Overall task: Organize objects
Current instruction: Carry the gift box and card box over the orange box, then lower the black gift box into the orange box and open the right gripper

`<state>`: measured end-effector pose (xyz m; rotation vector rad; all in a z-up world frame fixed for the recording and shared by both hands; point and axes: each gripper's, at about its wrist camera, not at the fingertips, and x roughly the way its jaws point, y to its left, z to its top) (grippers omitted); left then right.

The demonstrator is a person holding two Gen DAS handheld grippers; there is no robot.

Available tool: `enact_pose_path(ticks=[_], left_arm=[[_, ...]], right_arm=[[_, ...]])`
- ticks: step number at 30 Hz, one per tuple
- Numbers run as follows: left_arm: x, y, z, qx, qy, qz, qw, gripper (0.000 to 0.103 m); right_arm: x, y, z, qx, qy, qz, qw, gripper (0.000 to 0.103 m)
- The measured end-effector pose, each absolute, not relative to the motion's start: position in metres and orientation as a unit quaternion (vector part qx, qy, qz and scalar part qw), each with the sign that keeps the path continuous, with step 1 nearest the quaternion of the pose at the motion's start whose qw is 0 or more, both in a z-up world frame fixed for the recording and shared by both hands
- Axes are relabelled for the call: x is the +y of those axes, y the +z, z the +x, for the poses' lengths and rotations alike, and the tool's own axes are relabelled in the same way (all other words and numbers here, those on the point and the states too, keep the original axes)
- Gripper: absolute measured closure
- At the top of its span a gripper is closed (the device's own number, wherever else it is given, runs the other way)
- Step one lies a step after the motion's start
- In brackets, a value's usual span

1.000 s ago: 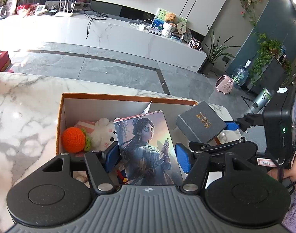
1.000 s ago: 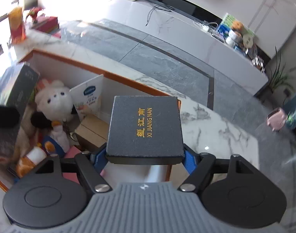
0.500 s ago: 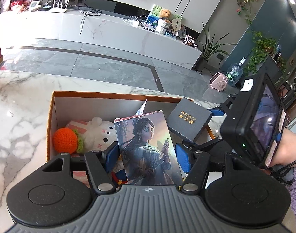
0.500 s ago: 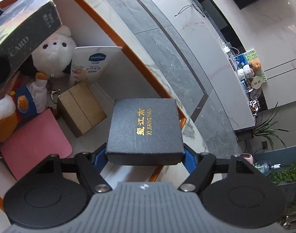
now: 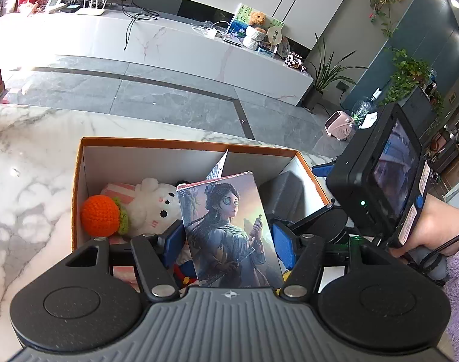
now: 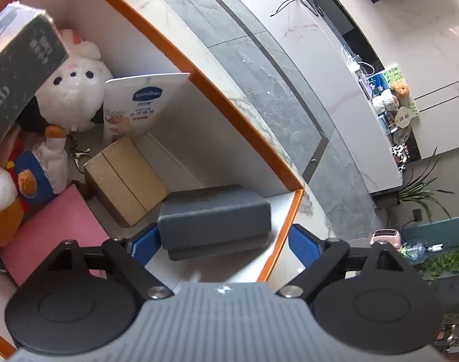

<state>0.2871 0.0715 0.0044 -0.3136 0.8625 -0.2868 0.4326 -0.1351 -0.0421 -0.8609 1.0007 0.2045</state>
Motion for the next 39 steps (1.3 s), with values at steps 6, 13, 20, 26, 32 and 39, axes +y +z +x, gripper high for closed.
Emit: enact_pose_path(ticks=[6,13,20,26,32,39], left_arm=[[0.069,0.003,0.288,0.417,-0.142,-0.149,0.886,0.031],[0.068,0.003,0.288,0.419,-0.142,-0.15,0.884,0.031],[0.068,0.003,0.288,0.418,-0.14,-0.149,0.885,0.031],[0.068,0.002,0.29,0.42,-0.144,-0.148,0.884,0.031],[0.062,0.0,0.292,0.428,-0.153,-0.148,0.878,0.031],[0.042,-0.007,0.295,0.442,-0.17,-0.144,0.869,0.031]], right_arm=[[-0.156,-0.02,0.439,0.495,0.12,-0.306,0.805,0.013],[-0.164,-0.005,0.423,0.506,0.131,-0.268,0.809,0.035],[-0.169,-0.005,0.416,0.545,0.157,-0.171,0.805,0.074],[-0.162,-0.036,0.418,0.566,0.135,-0.157,0.798,0.078],[-0.168,-0.042,0.43,0.547,0.098,-0.151,0.817,0.094],[-0.175,-0.029,0.415,0.527,0.09,-0.159,0.83,0.094]])
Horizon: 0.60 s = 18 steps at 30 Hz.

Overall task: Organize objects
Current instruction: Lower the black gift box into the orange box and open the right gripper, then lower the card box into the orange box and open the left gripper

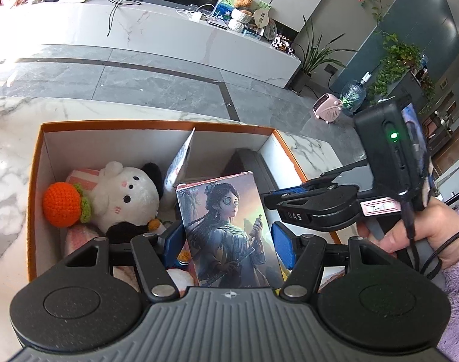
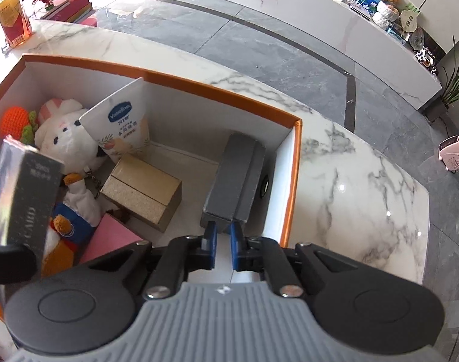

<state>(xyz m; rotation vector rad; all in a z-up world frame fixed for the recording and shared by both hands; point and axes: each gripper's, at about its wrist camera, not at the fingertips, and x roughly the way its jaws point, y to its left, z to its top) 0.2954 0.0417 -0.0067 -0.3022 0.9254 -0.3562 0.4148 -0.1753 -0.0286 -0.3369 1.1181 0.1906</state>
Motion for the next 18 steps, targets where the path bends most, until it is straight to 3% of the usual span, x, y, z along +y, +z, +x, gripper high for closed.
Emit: enact_pose_path(ticks=[8,18], left_arm=[[0.002,-0.027,0.317,0.479,-0.184,-0.162,0.843,0.031],[-0.044,-0.063,0.352,0.544,-0.159,-0.127,0.814,0.03]], right_arm=[[-0.2,0.023,0.375,0.425,0.063,-0.166,0.887,0.094],[-0.239,0.006,0.379,0.436,0.035,-0.134,0.889,0.094]])
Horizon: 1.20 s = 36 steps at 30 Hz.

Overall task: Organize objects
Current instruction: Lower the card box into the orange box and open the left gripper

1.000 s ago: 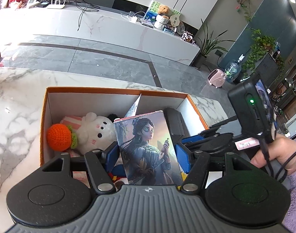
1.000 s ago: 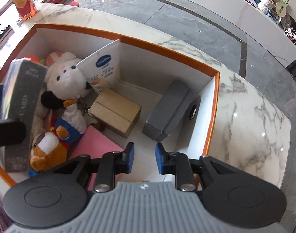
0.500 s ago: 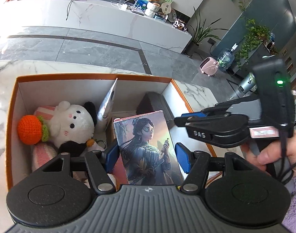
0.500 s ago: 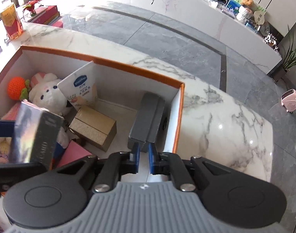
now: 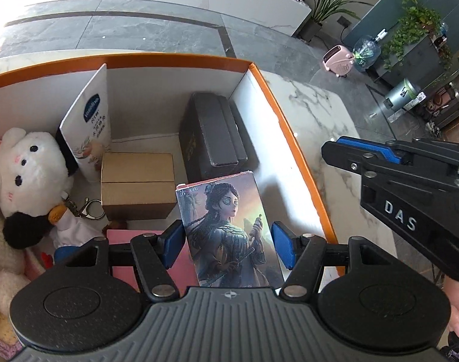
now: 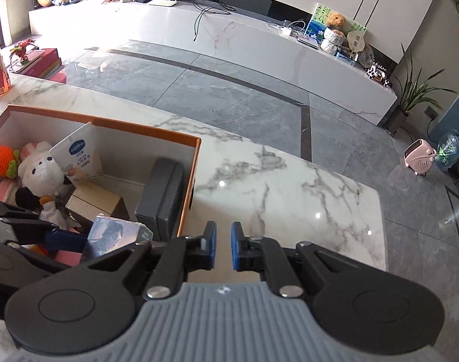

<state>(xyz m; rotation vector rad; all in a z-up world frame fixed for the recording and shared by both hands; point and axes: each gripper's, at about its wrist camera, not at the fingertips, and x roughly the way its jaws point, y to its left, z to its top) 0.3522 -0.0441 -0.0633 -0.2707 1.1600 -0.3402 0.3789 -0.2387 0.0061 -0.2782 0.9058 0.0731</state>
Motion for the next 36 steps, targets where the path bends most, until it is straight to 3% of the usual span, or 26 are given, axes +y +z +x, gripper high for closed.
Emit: enact_pose_path(ticks=[10,20,32,36], left_arm=[[-0.057,-0.079,0.37,0.572,-0.128,-0.133,0.799,0.031],[-0.053,-0.063,0.366,0.554,-0.121,-0.117,0.815,0.035],[-0.047,0.002,0.312,0.484,-0.116,-0.048,0.866,0.035],[-0.037,0.027,0.287,0.453,-0.103,-0.03,0.885,0.035]], right_arm=[[-0.245,-0.005,0.376,0.433,0.05,-0.131,0.89,0.094],[-0.248,-0.011,0.373,0.445,0.053,-0.124,0.885,0.094],[-0.23,0.03,0.338,0.426,0.065,-0.128,0.893,0.094],[-0.22,0.052,0.316,0.411,0.073,-0.128,0.9,0.089]])
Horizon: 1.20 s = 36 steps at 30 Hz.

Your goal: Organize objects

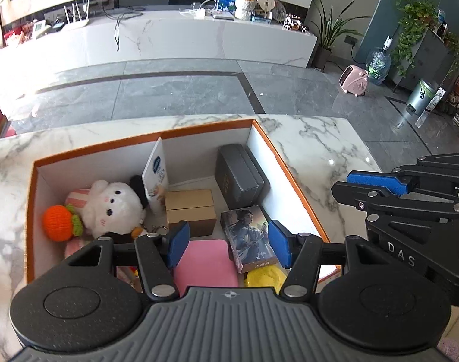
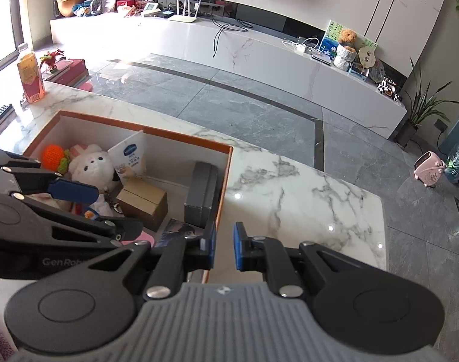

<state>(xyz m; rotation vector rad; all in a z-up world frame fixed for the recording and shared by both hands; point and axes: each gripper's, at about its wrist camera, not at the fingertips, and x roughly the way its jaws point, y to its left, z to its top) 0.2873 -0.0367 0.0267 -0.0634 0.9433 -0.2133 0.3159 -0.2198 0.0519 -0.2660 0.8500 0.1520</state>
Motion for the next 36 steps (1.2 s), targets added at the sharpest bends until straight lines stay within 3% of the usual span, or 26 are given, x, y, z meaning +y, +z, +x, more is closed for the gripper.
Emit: enact_pose_path(ticks=[11,14,19,25,36], left_arm=[[0.007,0.075,0.194,0.344,-0.059,-0.028,0.937,0.02],[0.022,0.081,0.165,0.308,-0.052,-0.047,0.949,0.015],[0.036,0.084,0.123,0.26,-0.03,-0.066,0.963,0.008],[0.04,0.082,0.089,0.207,0.021,-0.013,0.978,0.006],[0.075,0.041,0.06,0.248,0.045,-0.063,0.966,0.005]], right_arm=[[-0.194,0.089,0.246,0.373,0.12,-0.075,0.917,0.066],[-0.186,0.093,0.225,0.36,0.135,-0.057,0.921,0.054],[-0.169,0.09,0.187,0.336,0.153,-0.024,0.929,0.023],[-0.157,0.085,0.145,0.308,0.146,0.038,0.939,0.019],[-0.134,0.062,0.094,0.288,0.122,0.087,0.946,0.011]])
